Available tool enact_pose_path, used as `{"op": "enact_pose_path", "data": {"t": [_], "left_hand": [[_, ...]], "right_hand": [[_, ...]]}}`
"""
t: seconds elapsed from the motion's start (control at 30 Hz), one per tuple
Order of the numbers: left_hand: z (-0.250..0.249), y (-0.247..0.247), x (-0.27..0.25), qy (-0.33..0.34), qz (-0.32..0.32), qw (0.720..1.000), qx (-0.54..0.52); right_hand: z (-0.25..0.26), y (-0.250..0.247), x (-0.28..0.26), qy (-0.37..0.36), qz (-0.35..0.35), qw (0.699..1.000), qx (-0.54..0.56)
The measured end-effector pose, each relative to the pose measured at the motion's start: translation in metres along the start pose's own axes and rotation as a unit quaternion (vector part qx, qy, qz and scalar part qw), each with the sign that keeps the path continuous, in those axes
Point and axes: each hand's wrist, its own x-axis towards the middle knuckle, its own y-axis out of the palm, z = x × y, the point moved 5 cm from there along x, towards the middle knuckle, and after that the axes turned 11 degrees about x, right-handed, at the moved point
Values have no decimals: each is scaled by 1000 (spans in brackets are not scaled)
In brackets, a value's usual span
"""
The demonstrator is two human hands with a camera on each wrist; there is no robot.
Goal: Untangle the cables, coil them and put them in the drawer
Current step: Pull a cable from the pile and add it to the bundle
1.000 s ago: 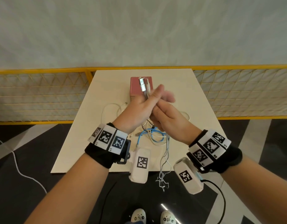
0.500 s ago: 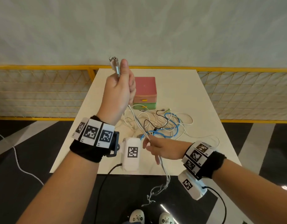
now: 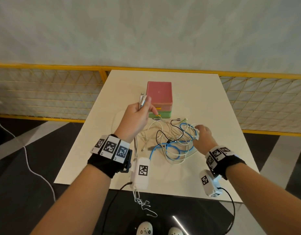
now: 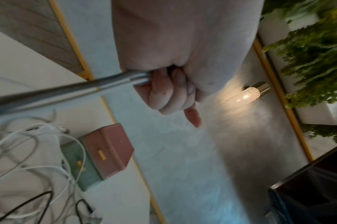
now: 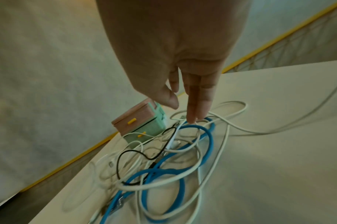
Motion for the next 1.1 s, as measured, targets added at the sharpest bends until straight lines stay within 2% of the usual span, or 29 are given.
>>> {"op": "enact_pose_path", "data": {"t": [0.13, 0.27, 0.37, 0.47, 0.53, 0.63, 0.7, 0.8, 0.93, 1.03, 1.1], "left_hand": [[17, 14, 9, -36, 12, 999, -2], [37, 33, 18, -92, 65, 993, 29], [45, 53, 23, -127, 105, 984, 69], [41, 72, 29, -133, 133, 981, 55], [34, 79, 36, -137, 128, 982, -13], [17, 82, 45, -129, 117, 976, -131], [5, 78, 50, -109, 102, 975, -165], [-3, 63, 58, -84, 51, 979, -178], [11, 46, 67, -87, 6, 991, -104], [27, 27, 73, -119, -20, 990, 76], [27, 15, 73, -91, -55, 974, 200]], "right_hand": [[-12, 21, 22, 40, 72, 996, -26], [9, 11, 19, -40, 28, 991, 128], [48, -8, 1, -120, 10, 961, 248], [82, -27, -16, -187, 35, 938, 289], [92, -34, -23, -207, 67, 934, 283], [88, -38, -27, -213, 84, 954, 195], [74, -40, -22, -189, 80, 969, 140], [48, -44, -13, -146, 71, 979, 123], [48, -53, -5, -149, 42, 986, 66], [65, -59, -4, -205, 9, 978, 38], [79, -61, -9, -268, -15, 963, 22]]}}
